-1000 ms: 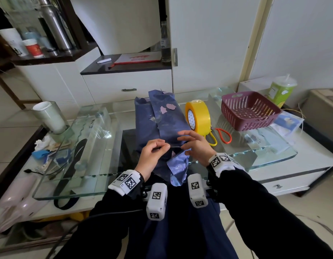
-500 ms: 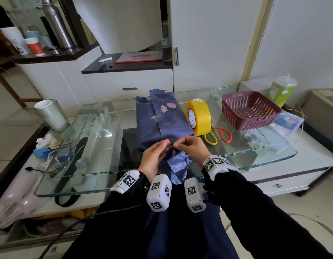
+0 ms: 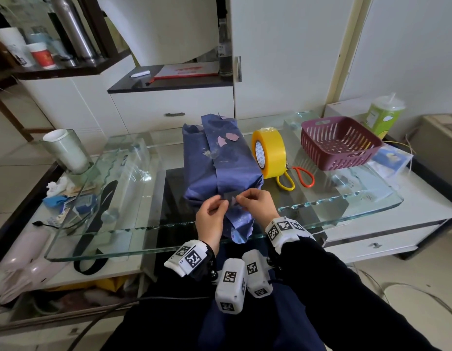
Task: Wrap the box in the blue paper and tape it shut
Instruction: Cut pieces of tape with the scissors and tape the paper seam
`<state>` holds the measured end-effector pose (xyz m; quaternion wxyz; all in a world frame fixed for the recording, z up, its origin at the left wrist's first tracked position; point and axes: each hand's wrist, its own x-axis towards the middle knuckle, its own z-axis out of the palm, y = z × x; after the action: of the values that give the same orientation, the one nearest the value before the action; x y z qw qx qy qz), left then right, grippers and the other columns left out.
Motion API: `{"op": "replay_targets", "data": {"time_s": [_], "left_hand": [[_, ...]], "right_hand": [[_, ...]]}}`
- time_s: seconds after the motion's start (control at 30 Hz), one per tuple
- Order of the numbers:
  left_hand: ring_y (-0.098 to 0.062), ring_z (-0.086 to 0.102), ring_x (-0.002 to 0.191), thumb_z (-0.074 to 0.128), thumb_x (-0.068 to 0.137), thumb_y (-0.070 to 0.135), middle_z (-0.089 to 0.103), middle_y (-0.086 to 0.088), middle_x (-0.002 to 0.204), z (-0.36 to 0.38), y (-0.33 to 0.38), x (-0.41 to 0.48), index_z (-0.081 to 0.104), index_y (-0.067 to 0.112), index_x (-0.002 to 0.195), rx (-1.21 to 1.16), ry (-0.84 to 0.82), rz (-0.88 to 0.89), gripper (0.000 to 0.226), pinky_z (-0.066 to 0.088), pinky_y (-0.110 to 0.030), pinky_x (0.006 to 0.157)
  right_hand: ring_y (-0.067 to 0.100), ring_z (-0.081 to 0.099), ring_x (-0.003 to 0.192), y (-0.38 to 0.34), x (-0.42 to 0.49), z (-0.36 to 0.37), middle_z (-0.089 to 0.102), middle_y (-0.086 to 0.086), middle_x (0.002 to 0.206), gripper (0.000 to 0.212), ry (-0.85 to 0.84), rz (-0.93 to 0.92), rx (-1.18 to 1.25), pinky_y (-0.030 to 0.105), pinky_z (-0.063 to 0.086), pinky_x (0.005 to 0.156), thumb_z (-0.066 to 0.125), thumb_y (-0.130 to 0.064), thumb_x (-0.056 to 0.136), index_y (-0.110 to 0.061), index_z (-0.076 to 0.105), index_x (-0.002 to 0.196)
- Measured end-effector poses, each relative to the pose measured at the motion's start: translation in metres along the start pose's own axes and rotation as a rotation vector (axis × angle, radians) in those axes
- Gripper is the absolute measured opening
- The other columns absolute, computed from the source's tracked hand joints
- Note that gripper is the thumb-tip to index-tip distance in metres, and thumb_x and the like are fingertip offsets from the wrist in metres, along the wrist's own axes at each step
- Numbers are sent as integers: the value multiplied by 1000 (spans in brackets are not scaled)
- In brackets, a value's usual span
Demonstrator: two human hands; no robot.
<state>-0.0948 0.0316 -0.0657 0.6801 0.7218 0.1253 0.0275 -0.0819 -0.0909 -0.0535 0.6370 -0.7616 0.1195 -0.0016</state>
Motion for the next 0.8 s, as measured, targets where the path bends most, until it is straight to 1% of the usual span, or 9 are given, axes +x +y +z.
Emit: {"op": "replay_targets", "data": {"time_s": [0.07, 0.13, 0.2, 0.3, 0.43, 0.57, 0.67, 0.73, 0.8], "left_hand": [[-18, 60, 98, 65, 86, 13, 64, -6, 102, -3, -1, 3, 61, 5, 116, -32, 9, -90, 31, 49, -31, 93], [-21, 61, 100, 64, 87, 17, 65, -8, 101, -7, -3, 8, 65, 8, 105, 23, -20, -122, 20, 48, -38, 97], [-19, 60, 93, 64, 87, 16, 67, -8, 94, -11, -2, 8, 66, 12, 91, 99, -77, -105, 6, 49, -35, 90], [-13, 60, 84, 68, 84, 21, 68, -5, 88, -11, -2, 7, 69, 10, 90, 249, -133, -46, 13, 45, -18, 72], [-22, 66, 94, 69, 83, 24, 72, -10, 98, -12, 0, 5, 71, 4, 95, 473, -109, 21, 23, 46, -27, 82], [-25, 66, 94, 69, 83, 24, 73, -11, 95, -9, 6, -1, 71, 3, 88, 534, -84, 42, 21, 41, -24, 75], [-25, 66, 95, 70, 82, 25, 73, -10, 95, -10, 9, -7, 72, 6, 88, 603, -77, 59, 20, 43, -25, 77], [-25, 66, 96, 69, 82, 24, 73, -9, 95, -11, 10, -12, 73, 8, 89, 633, -66, 74, 18, 46, -27, 80], [-26, 66, 95, 68, 82, 22, 73, -10, 94, -11, 10, -17, 73, 8, 88, 642, -64, 94, 16, 48, -29, 81]], "right_hand": [[20, 56, 68, 0, 2, -1, 59, 5, 65, 27, 30, 35, 66, 34, 49, 75, 60, -1, 86, -13, 57, 63], [19, 56, 65, -2, 3, -2, 60, 7, 66, 25, -14, 59, 142, 29, 49, 72, 58, 2, 88, -10, 56, 65], [17, 57, 64, -6, 1, -2, 60, 8, 68, 24, -74, 67, 172, 24, 49, 67, 56, 2, 89, -8, 56, 67], [17, 57, 65, -9, -3, -3, 59, 10, 70, 23, -130, 93, 193, 19, 50, 62, 54, 1, 91, -7, 55, 69], [16, 58, 66, -7, -8, -4, 61, 10, 74, 23, -157, 162, 237, 14, 51, 55, 51, 0, 92, -7, 55, 71], [15, 56, 62, -9, -17, -10, 59, 8, 70, 24, -139, 177, 187, 13, 50, 51, 51, -2, 93, -7, 54, 70], [15, 52, 58, -11, -23, -12, 56, 8, 68, 24, -131, 171, 123, 13, 47, 46, 54, -2, 91, -8, 55, 68], [13, 50, 57, -13, -26, -11, 54, 8, 67, 15, -142, 161, 42, 12, 47, 45, 56, -3, 90, -3, 61, 75], [12, 49, 56, -14, -30, -12, 53, 6, 63, 10, -127, 149, -48, 13, 46, 44, 59, -5, 89, 2, 66, 91]]}}
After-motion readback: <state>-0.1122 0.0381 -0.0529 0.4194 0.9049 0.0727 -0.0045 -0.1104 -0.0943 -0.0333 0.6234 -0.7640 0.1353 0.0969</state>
